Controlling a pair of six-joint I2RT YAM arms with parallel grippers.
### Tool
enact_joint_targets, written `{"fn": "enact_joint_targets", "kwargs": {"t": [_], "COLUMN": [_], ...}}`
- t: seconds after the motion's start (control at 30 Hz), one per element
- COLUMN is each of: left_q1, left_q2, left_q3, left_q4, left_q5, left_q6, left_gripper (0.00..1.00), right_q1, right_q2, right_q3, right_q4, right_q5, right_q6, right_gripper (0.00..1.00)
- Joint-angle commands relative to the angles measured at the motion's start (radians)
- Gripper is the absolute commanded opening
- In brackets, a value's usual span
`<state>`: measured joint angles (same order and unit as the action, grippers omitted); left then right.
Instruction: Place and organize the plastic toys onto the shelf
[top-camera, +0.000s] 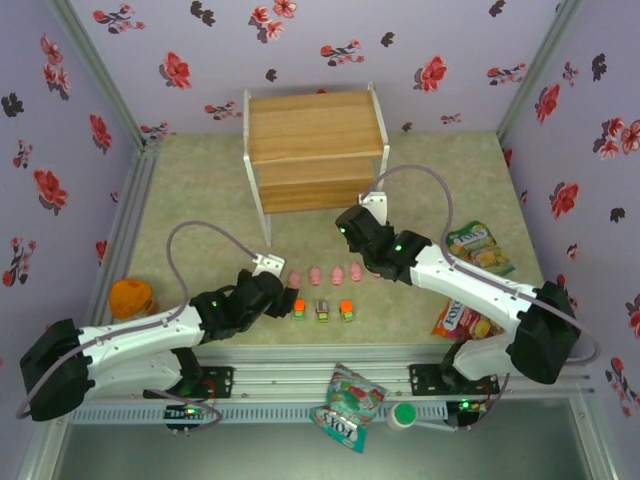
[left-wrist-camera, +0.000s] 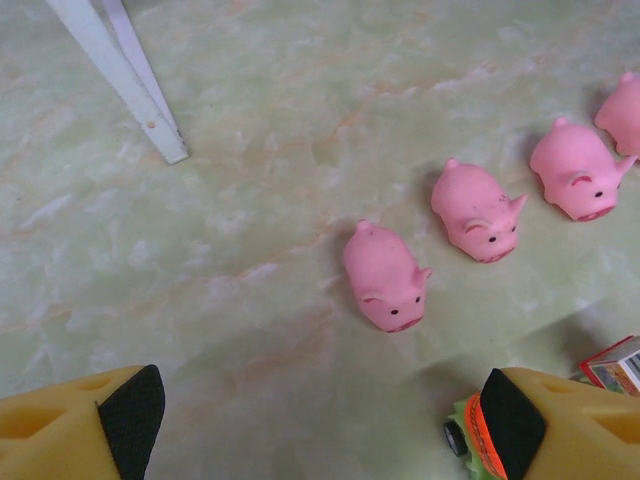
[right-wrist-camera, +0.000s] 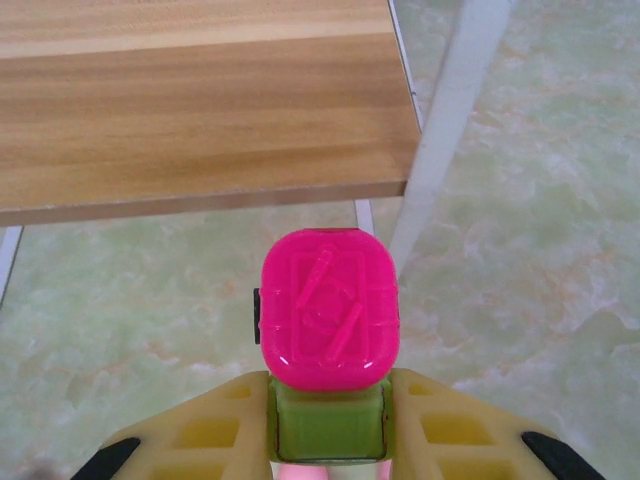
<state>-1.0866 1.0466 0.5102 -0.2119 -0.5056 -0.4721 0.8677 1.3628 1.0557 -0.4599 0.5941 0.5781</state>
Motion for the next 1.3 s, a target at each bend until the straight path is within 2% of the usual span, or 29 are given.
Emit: {"fn": "enact_joint_targets", "kwargs": {"t": [0.0,0.2,0.7,1.27], "left_q1": [-0.026,-0.039,-0.039,-0.039], "left_q2": [0.016,0.016,0.008,0.007], "left_q3": [0.038,0.045,0.042,0.041], "left_q4": [-0.014,-0.032,-0.032,-0.035], "left_q5": [-0.067,-0.108,-0.114,-0.116], "left_q6": [0.018,0.016,0.018,0.020], "left_gripper": [0.87,0.88,0.88,0.88], "right_q1": [-0.015,-0.031,-0.098,-0.130], "right_q2": [0.020,0.061,0.166,0.244], "right_q3": [0.050,0.107,0.199,0.246], "right_q4": [0.039,0.046,0.086,0.115], "right_q5": [-0.009,-0.020,-0.092,-0.063], "right_q6": [-0.033,-0.056,-0.108,-0.139], "right_gripper": [0.20,0.19,0.20,0.19]}}
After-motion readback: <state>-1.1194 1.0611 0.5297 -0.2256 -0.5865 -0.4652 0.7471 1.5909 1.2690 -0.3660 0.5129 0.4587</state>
